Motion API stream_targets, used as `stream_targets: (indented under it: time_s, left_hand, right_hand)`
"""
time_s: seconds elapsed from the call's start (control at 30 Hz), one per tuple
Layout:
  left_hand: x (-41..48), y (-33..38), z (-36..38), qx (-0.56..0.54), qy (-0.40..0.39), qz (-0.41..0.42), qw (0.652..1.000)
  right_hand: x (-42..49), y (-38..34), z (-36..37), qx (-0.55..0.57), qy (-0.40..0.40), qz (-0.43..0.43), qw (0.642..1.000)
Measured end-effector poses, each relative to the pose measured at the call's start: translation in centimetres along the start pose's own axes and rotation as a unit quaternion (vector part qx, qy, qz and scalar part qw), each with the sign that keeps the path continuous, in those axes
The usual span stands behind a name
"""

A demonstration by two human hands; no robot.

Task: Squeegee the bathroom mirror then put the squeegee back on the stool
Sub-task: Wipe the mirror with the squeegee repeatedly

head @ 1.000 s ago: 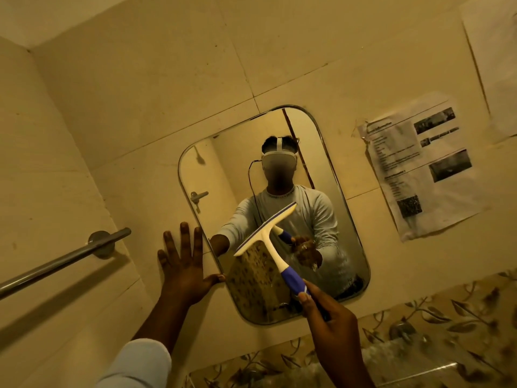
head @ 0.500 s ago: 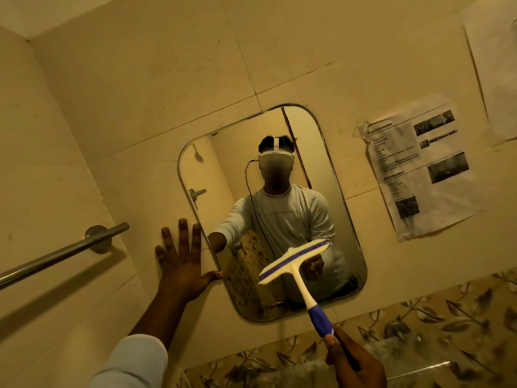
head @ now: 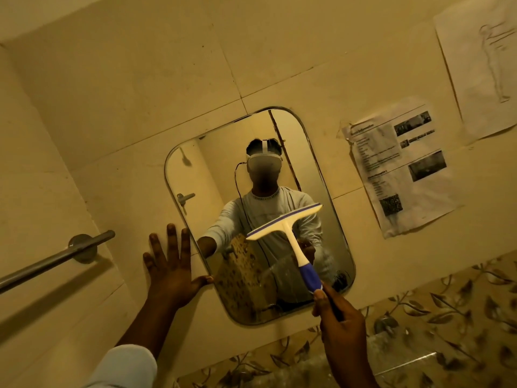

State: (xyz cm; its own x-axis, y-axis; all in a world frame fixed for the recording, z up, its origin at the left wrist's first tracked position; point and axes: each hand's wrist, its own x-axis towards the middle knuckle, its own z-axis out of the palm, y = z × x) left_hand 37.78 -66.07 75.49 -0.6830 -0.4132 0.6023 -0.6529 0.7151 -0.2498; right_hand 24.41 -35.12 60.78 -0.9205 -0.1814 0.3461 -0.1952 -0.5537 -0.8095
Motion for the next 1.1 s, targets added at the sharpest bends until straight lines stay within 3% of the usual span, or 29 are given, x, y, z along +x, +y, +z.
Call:
stream_targets:
  time_s: [0.33, 0.57, 0.9, 1.1]
  left_hand:
    - [0.2, -0.2, 0.0, 0.004, -0.004, 0.007, 1.0]
    - [0.1, -0.1, 0.1, 0.001, 0.0, 0.005, 1.0]
    - [0.0, -0.1, -0.1, -0.004, -0.001, 0.012, 1.0]
    - [0.2, 0.0, -0.2, -0.004, -0.01, 0.008, 1.0]
  right_hand:
    - [-3.9, 4.5, -3.0, -0.031, 0.067, 0.101, 0.992]
    - [-4.3, 2.1, -2.4, 0.01, 0.087, 0.094, 0.992]
    - [1.0, -5.3, 4.6, 0.077, -0.037, -0.026, 0.996]
    - [2.6, -6.4, 6.2, 0.05, -0.051, -0.066, 0.995]
